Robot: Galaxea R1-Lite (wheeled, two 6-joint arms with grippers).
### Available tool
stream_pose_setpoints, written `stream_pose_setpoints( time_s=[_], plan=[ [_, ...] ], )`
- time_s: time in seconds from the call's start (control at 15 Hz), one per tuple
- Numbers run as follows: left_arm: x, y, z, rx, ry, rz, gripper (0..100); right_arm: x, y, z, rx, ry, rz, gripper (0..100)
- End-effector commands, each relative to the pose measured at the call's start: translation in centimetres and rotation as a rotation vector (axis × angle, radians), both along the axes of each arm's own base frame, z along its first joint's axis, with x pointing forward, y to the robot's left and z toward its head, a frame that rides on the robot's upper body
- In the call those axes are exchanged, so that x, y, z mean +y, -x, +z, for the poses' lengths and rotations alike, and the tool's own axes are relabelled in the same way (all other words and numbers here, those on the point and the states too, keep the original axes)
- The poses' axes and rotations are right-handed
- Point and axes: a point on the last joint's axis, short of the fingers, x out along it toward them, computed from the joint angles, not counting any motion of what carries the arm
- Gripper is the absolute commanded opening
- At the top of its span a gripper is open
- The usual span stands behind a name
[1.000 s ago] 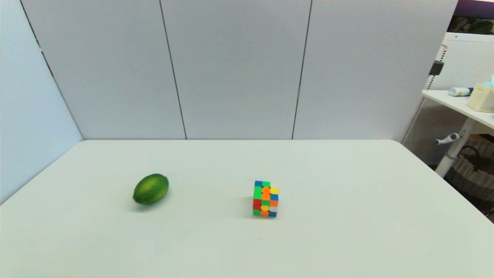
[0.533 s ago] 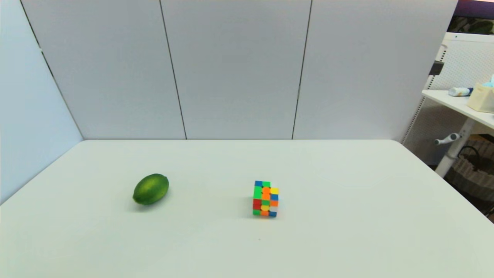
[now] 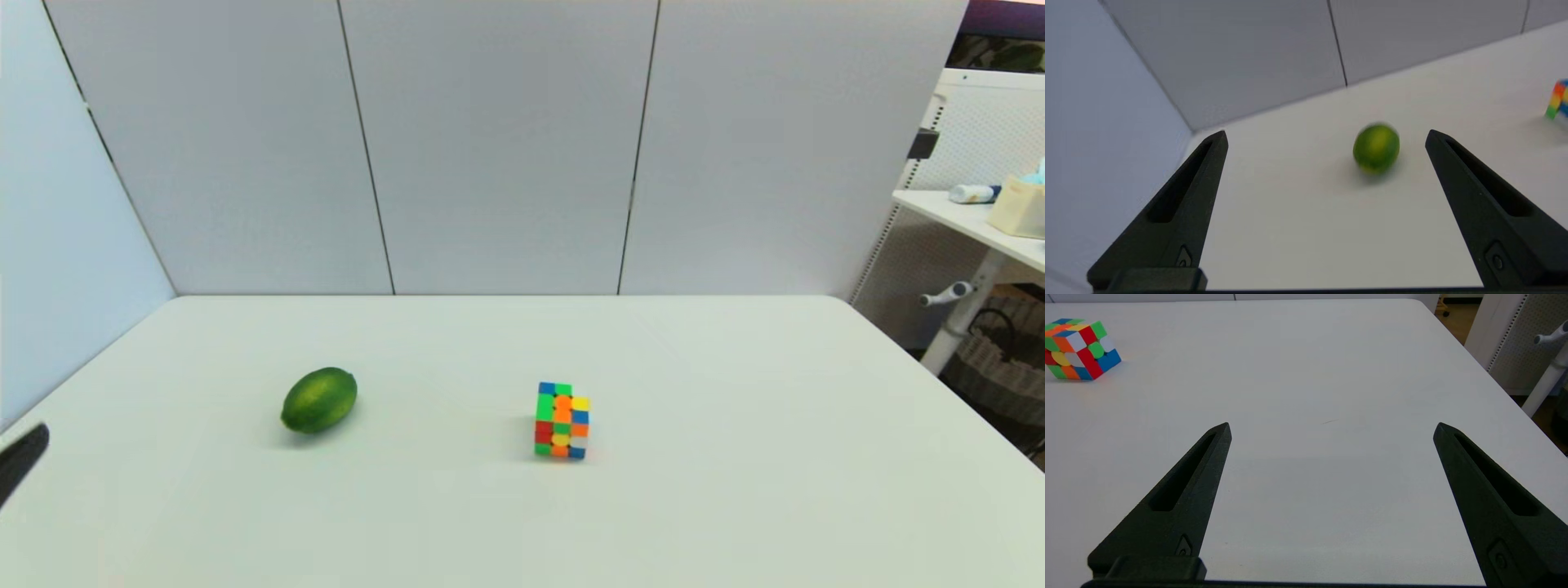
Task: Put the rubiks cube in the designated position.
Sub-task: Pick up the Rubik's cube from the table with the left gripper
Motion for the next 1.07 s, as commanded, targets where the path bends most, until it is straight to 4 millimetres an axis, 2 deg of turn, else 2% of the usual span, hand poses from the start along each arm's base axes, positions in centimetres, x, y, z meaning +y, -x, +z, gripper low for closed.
stream_pose_setpoints(
  time_s=[0.07,0.13,0.27,0.33,0.47,0.67,0.8,1.07],
  plan=[
    [-2.0,-11.8,9.6,0.011,-0.144,-0.19,100,0.0,0.0,0.0,0.001,0.001,0.0,100],
    [-3.5,-14.3,10.5,0.016,-0.147,-0.258,100,0.0,0.0,0.0,0.001,-0.002,0.0,100],
    [-7.3,-17.9,11.9,0.015,-0.148,-0.388,100,0.0,0.0,0.0,0.001,-0.002,0.0,100],
    [-9.4,-20.3,11.9,0.027,-0.156,-0.441,100,0.0,0.0,0.0,0.001,0.001,0.0,100],
    [-13.2,-22.9,11.1,0.059,-0.165,-0.543,100,0.0,0.0,0.0,0.001,0.001,0.0,100],
    [-18.3,-25.7,9.0,0.147,-0.229,-0.758,100,0.0,0.0,0.0,0.001,0.001,0.0,100],
    [-21.0,-27.1,8.2,0.234,-0.293,-0.829,100,0.0,0.0,0.0,0.001,-0.002,0.0,100],
    [-23.8,-28.1,5.1,0.416,-0.439,-0.959,100,0.0,0.0,0.0,0.001,0.001,0.0,100]
  ],
)
